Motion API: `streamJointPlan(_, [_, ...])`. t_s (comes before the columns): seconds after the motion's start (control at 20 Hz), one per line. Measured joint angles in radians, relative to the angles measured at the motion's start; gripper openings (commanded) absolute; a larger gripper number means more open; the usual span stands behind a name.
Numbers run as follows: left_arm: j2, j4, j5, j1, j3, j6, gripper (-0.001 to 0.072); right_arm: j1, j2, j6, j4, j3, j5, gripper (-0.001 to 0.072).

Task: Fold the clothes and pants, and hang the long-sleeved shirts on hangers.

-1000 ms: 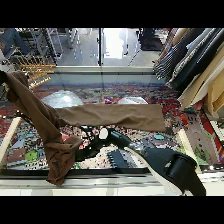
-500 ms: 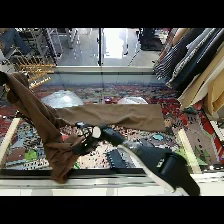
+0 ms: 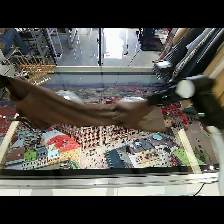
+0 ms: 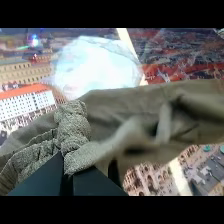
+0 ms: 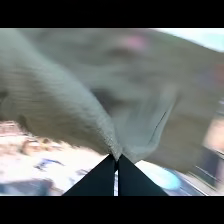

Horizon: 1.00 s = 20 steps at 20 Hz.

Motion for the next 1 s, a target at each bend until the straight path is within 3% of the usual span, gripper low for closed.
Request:
streamJointPlan(0.25, [-0.007,0.001,-0.003,-0.011,-0.145,-0.015,0.001,-0.244,0.029,-0.138,0.147,-0.027,0.108,0.0014])
streamJointPlan(0.45, [-0.01,0.036,0.014,-0.014,-0.232,-0.002,0.0011,-0.334,-0.042,-0.181,0.249,-0.034,0.065,0.0018])
streamJointPlan(0.5, [-0.012,0.048,0.021,-0.015,-0.243,0.001,0.0011,-0.345,-0.08,-0.18,0.258,-0.035,0.032,0.0065])
streamJointPlan(0.55, [-0.014,0.06,0.026,-0.016,-0.249,0.003,0.0012,-0.352,-0.122,-0.17,0.266,-0.035,-0.009,0.0295])
streamJointPlan(0.6, [-0.018,0.065,0.027,-0.018,-0.255,0.004,0.0011,-0.357,-0.168,-0.148,0.269,-0.036,-0.056,0.0449])
streamJointPlan(0.8, [-0.026,0.082,-0.001,-0.031,-0.264,0.005,0.0011,-0.408,-0.311,-0.085,0.318,-0.042,-0.165,0.0466])
streamJointPlan(1.0, [-0.03,0.085,-0.022,-0.037,-0.267,-0.008,0.0012,-0.505,-0.278,-0.157,0.436,-0.2,-0.053,0.0433])
